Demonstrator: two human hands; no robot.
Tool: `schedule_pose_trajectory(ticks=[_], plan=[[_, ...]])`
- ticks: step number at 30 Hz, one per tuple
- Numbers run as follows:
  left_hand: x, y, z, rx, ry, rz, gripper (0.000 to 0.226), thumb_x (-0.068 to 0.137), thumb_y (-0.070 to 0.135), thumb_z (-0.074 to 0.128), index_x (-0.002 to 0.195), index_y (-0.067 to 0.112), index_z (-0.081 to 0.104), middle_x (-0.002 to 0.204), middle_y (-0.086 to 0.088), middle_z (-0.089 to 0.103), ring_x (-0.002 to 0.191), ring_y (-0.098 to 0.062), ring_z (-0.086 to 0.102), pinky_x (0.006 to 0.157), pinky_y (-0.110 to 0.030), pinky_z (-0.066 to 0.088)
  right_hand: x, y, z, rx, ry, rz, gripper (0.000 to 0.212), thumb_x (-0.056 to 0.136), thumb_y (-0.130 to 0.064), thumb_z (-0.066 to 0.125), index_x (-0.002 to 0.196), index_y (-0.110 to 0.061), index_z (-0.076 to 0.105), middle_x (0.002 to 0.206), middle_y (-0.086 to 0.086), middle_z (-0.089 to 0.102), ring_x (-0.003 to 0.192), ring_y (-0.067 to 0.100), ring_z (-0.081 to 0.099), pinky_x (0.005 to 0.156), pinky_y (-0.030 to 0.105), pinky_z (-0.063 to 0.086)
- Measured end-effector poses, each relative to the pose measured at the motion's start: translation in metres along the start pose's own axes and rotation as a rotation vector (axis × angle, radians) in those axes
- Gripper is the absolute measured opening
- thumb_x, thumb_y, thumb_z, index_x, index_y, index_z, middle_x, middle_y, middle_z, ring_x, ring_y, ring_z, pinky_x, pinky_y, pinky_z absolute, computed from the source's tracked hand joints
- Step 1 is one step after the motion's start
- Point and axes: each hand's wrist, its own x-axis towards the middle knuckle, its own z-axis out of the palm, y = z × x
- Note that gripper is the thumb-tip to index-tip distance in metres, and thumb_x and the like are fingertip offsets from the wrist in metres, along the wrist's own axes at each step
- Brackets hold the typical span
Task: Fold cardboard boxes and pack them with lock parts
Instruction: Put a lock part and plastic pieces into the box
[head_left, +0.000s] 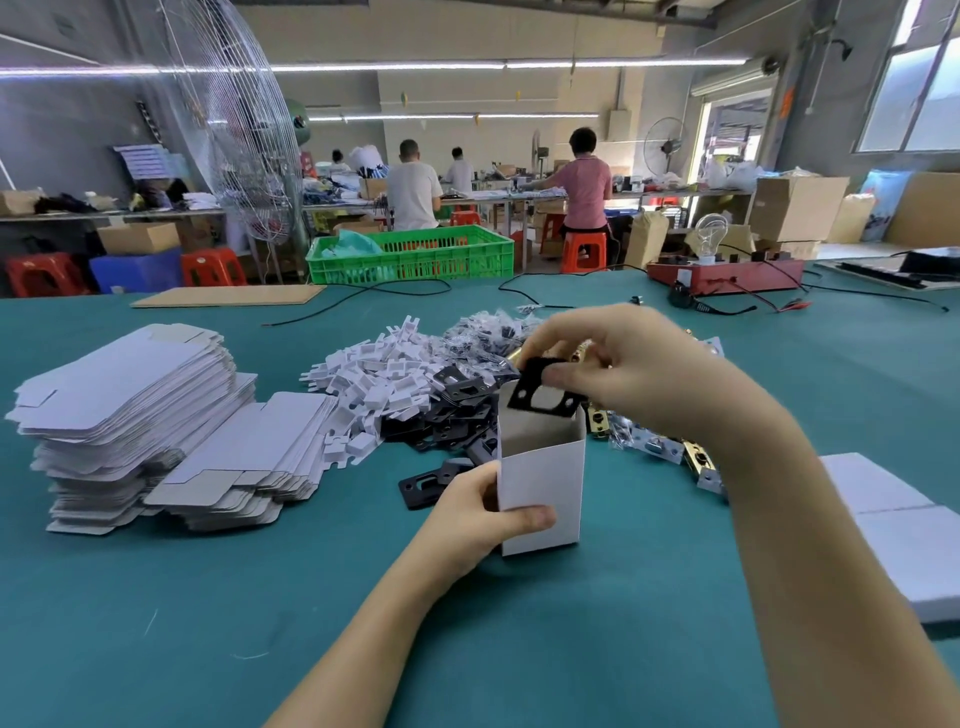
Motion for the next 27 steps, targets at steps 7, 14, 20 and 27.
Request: schedule_pose_trajectory(ticks=[7, 14, 20, 27], plan=[[-0.001, 0.001, -0.001, 0.0, -0.006, -0.004, 0.037, 0.064, 0.031, 0.083, 0.1, 0.036, 0.074, 0.105, 0.003, 0.075, 0.1, -0.016, 0.07, 0.083, -0.026, 0.054, 0.008, 0.003, 0.016, -0.19, -0.076, 0.045, 0.019, 0.091, -0.008, 0.059, 0.099, -0.023, 0.069, 0.087, -0.004, 0.063, 0.067, -0.002, 0.051, 0.058, 0.007, 0.04], [-0.002, 0.001, -0.002, -0.012, -0.005, -0.021, 0.035, 0.07, 0.02, 0.081, 0.104, 0.025, 0.072, 0.104, -0.001, 0.075, 0.098, -0.018, 0.07, 0.079, -0.023, 0.056, 0.012, 0.005, 0.031, -0.156, -0.105, -0.008, 0.017, 0.085, -0.005, 0.065, 0.082, -0.02, 0.059, 0.076, -0.014, 0.058, 0.059, -0.009, 0.053, 0.059, 0.01, 0.041], [-0.001, 0.001, -0.002, -0.032, 0.0, -0.033, 0.038, 0.068, 0.02, 0.082, 0.104, 0.023, 0.071, 0.104, -0.002, 0.075, 0.099, -0.02, 0.07, 0.083, -0.028, 0.056, 0.01, 0.008, 0.029, -0.015, -0.058, 0.046, 0.01, 0.086, -0.002, 0.062, 0.083, -0.012, 0.062, 0.077, 0.004, 0.068, 0.055, 0.007, 0.066, 0.053, 0.01, 0.046], [0.0, -0.002, -0.002, 0.008, 0.007, -0.034, 0.042, 0.066, 0.024, 0.083, 0.107, 0.023, 0.072, 0.106, 0.001, 0.075, 0.102, -0.019, 0.07, 0.09, -0.034, 0.056, 0.0, 0.026, -0.002, 0.044, 0.126, 0.14, 0.004, 0.087, -0.017, 0.067, 0.083, -0.018, 0.066, 0.071, -0.005, 0.068, 0.055, 0.01, 0.066, 0.054, 0.017, 0.047]])
